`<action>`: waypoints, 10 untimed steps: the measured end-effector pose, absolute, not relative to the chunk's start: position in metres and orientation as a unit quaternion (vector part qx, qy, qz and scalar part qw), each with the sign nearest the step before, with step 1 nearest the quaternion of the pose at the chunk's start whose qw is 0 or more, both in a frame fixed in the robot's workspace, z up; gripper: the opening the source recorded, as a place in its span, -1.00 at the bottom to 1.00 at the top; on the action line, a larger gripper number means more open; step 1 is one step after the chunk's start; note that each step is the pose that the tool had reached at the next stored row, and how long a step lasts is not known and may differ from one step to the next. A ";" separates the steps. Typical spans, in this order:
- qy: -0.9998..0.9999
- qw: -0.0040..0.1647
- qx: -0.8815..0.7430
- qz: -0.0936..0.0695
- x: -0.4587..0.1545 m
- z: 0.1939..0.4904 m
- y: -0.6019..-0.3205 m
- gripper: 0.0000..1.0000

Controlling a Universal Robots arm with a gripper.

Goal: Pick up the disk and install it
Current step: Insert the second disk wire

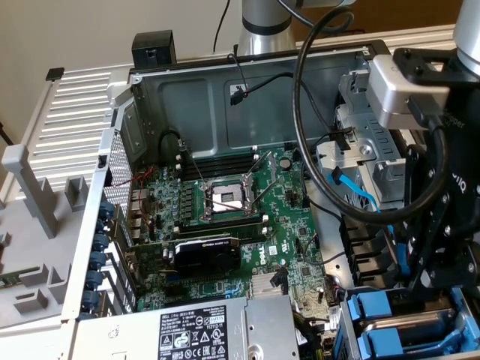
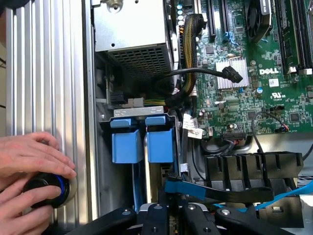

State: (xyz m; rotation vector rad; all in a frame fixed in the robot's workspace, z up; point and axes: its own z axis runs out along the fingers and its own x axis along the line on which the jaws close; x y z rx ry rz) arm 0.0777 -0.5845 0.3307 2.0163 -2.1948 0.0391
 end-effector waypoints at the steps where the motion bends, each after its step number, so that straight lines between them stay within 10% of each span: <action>1: -0.734 0.080 0.674 0.013 0.078 0.331 -0.585 -0.66; 10: -0.734 0.080 0.674 0.013 0.078 0.331 -0.585 -0.66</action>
